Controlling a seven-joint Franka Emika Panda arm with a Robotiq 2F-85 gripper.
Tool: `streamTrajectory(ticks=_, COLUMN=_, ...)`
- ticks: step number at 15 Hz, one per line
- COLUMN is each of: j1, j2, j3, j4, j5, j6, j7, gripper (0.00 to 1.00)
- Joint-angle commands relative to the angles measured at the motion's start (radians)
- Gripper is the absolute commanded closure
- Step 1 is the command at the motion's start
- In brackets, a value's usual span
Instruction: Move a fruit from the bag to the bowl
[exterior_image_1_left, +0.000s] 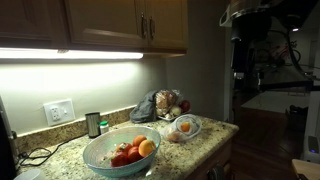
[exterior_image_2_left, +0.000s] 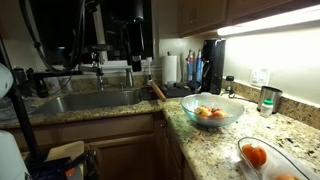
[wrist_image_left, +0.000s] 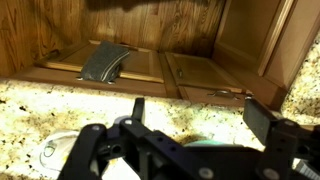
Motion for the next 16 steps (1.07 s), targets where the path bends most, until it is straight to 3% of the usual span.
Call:
streamTrajectory(ticks=1, j1=-0.041, j2=0.012, j3=0.013, j4=-0.014, j5=-0.049, j6=0.099, j7=0.015, gripper=0.0)
streamTrajectory(ticks=12, j1=-0.197, j2=0.219, j3=0.008, j4=-0.025, j5=-0.211, j6=0.428, j7=0.129, gripper=0.0)
streamTrajectory(ticks=16, j1=-0.237, j2=0.308, j3=0.008, j4=-0.001, j5=-0.241, j6=0.489, j7=0.188, gripper=0.0)
